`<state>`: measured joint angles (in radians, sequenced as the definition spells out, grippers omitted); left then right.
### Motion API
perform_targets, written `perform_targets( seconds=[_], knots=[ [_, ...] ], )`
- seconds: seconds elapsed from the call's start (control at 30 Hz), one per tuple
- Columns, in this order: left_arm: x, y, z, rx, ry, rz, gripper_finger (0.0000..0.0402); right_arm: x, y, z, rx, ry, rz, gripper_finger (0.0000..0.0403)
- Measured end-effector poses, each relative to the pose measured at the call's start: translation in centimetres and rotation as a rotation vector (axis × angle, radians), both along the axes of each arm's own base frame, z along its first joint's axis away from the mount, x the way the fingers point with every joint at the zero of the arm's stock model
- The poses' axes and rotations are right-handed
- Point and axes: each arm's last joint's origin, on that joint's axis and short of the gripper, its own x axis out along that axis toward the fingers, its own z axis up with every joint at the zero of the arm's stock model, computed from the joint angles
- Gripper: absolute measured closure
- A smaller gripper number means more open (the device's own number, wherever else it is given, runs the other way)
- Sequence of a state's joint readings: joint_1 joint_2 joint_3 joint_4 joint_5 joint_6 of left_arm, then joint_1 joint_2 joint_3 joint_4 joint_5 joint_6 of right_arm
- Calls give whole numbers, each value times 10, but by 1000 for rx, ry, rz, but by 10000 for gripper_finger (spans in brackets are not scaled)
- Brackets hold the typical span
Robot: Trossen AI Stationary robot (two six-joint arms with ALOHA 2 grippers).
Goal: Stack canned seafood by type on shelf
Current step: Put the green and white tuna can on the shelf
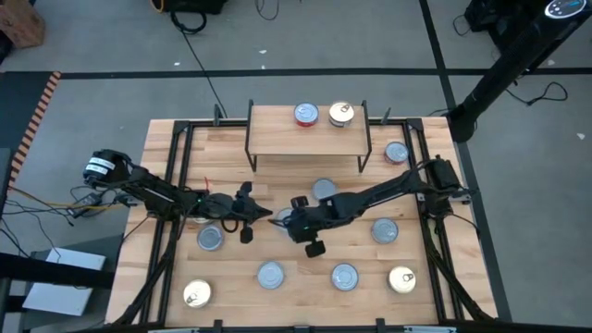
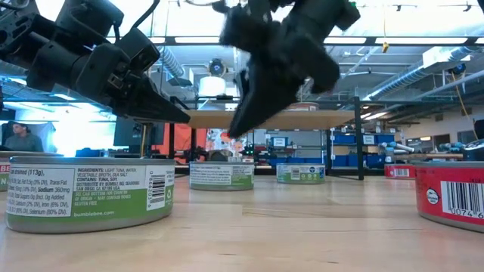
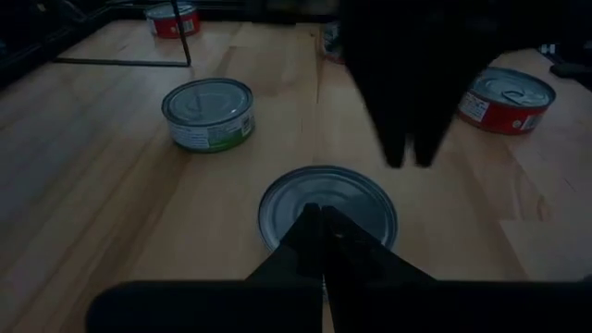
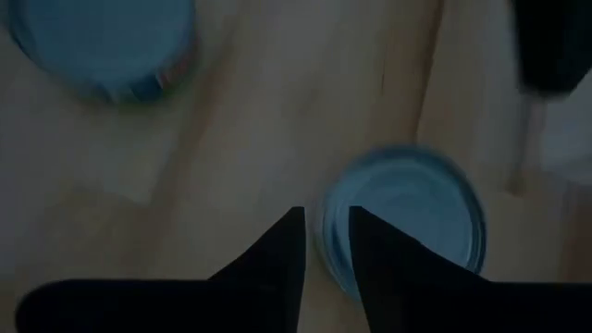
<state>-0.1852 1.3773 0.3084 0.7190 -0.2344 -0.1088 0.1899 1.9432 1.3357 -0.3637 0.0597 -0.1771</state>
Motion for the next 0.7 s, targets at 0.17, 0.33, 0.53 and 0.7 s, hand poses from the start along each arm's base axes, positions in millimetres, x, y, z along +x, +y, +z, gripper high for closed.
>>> perform_targets(
  seconds=[0.17, 0.33, 0.53, 0.7],
  knots=[
    [0, 0, -1, 2, 13, 0, 400, 5, -1, -19, -66, 26, -18, 315],
    [-1, 0, -2, 5, 24, 0, 400, 5, 0, -24, -66, 43, -12, 316],
    [-1, 0, -3, 6, 32, 1, 400, 6, 0, -29, -67, 53, -14, 332],
    [-1, 0, -3, 6, 33, 1, 400, 10, 0, -37, -80, 52, -20, 364]
  ],
)
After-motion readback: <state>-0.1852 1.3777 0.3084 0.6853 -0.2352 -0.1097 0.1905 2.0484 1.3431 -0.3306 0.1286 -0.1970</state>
